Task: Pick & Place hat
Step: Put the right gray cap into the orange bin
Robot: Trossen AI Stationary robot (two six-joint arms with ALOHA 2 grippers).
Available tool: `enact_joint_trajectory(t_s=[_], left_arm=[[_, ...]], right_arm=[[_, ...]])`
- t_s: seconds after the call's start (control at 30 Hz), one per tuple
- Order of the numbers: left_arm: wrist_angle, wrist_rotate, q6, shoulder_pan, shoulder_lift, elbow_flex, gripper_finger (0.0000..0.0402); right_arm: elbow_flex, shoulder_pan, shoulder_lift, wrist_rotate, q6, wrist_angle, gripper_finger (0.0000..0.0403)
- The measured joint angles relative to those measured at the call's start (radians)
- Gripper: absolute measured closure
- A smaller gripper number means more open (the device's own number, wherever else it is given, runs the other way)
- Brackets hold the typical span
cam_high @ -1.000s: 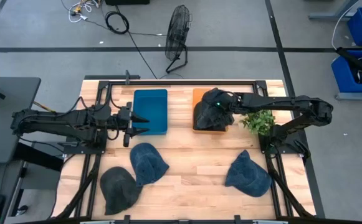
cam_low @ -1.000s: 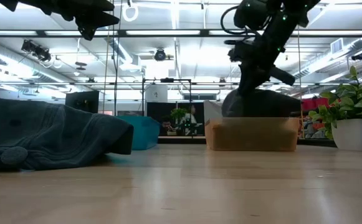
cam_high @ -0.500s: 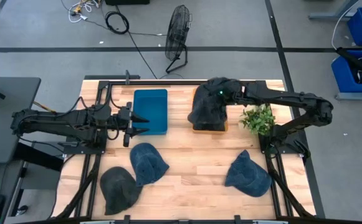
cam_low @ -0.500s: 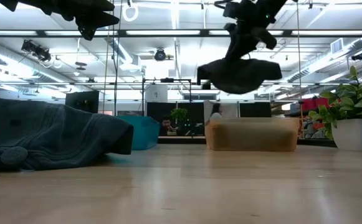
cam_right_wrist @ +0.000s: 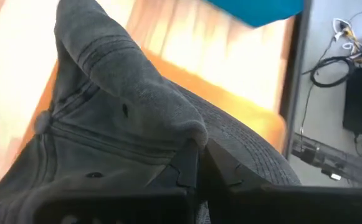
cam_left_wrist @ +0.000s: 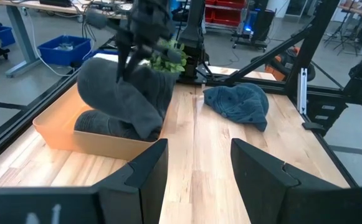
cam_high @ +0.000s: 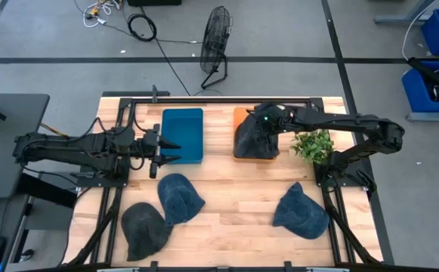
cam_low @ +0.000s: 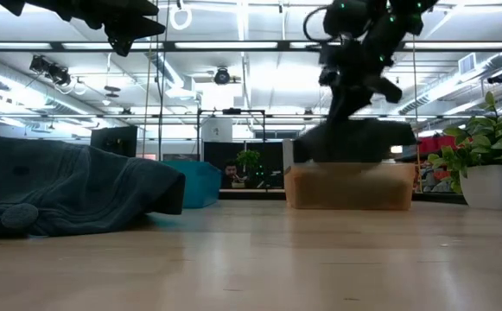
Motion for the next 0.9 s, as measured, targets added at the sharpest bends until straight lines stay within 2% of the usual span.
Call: enact_joint_trajectory(t_s=[0.27,0.5,0.8,0.9], left_arm=[[0.0,0.0,0.0,0.0,0.0,0.0,0.0223],[0.0,0.0,0.0,0.0,0.0,0.0,0.0223],[0.0,0.0,0.0,0.0,0.0,0.0,0.0223],[0.0,0.0,0.0,0.0,0.0,0.0,0.0223]], right_arm=[[-0.119,-0.02,0.0,-0.001,-0.055,0.107,0.0394],[-0.127,-0.019,0.0,-0.049,-0.17,0.216,0.0394],[-0.127,-0.035,0.0,-0.109,-0.105,0.209,0.0394],[-0.127,-0.036,0.0,-0.172,-0.111,0.214,0.0394]])
